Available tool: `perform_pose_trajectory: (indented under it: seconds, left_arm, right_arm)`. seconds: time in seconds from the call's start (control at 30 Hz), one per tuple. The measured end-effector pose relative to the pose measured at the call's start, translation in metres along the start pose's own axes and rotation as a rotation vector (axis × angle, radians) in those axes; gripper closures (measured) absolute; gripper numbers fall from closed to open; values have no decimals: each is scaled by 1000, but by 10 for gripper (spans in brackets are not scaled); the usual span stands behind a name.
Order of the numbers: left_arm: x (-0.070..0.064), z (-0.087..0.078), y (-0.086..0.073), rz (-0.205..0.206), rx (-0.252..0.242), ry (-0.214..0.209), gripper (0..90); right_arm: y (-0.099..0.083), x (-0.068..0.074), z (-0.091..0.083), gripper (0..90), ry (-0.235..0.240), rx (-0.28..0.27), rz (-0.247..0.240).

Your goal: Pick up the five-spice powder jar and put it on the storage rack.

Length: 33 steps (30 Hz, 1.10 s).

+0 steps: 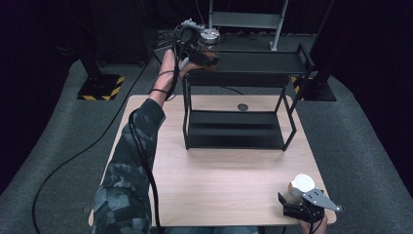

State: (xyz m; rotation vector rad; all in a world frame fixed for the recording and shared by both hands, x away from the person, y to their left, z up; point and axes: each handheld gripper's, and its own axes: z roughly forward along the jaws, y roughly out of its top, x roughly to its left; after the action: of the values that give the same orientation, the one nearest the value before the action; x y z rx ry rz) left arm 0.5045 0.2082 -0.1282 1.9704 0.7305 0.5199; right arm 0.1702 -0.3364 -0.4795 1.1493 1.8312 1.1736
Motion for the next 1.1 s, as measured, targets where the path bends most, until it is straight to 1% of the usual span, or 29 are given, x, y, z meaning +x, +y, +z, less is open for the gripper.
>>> perform_pose_trajectory:
  seconds: [0.13,0.3,0.4,0.47,0.53,0.63,0.73,0.9,0.97,1.1]
  left_arm:
    - [-5,-11,-4,32,-12,3,2]
    - [-13,-24,-13,64,-30,19,0]
    - [-17,-31,-20,81,-37,25,0]
    - [-18,-35,-26,91,-39,15,0]
    - [-21,-39,-32,109,-38,16,0]
    - [-27,-46,-44,132,-40,7,0]
    - [-34,-52,-60,155,-48,0,0]
    - [-45,-59,-83,197,-33,-19,0]
    - [-49,-61,-93,204,-30,-25,0]
    - [-54,-62,-116,206,-25,-39,0]
  right_arm:
    - [0,0,0,0,-1,0,-1]
    - [0,0,0,0,-1,0,1]
    - [0,0,0,0,-1,0,1]
    - [0,0,0,0,-1,-1,2]
    - [0,0,0,0,0,-1,2]
    - [0,0,0,0,0,0,2]
    - [0,0,0,0,-1,-1,2]
    - [0,0,0,0,-1,-1,1]
    - [0,0,0,0,-1,-1,4]
    - [0,0,0,0,-2,-1,4]
